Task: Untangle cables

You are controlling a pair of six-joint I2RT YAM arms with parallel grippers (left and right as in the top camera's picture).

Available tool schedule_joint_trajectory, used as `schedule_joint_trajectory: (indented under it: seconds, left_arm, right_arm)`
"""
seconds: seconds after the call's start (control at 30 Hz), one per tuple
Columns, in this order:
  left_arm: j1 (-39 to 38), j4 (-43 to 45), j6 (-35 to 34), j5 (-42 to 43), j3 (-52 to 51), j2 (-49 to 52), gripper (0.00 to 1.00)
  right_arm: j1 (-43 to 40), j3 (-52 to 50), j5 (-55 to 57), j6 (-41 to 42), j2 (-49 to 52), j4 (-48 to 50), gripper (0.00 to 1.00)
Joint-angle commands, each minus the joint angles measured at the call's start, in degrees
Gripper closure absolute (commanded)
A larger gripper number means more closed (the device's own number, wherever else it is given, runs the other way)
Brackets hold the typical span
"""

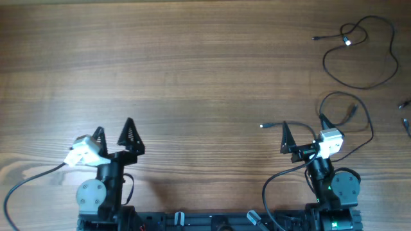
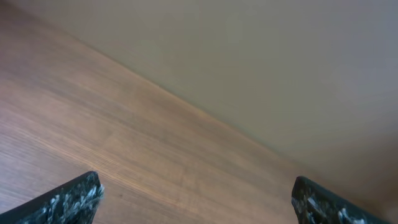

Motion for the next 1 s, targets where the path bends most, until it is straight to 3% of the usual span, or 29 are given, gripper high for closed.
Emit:
schedule_joint_trajectory:
  seconds: [0.0,0.43,0.97]
  left_arm:
    - [-0.24,3.08,4.52,4.04,-4.07,-0.48,0.00]
    - [-0.24,10.32,11.50,6.16,-11.15,-0.48,0.00]
    - [-0.24,10.34,11.54,5.88,-11.15,-0.48,0.00]
  right_arm:
    - [0.28,-0.15,0.96,-0.70,-0.61,0.33,0.00]
    - [0.28,-0.15,0.96,-0.70,-0.61,0.33,0.00]
    - [0.28,-0.15,0.96,-0.70,-0.61,0.33,0.00]
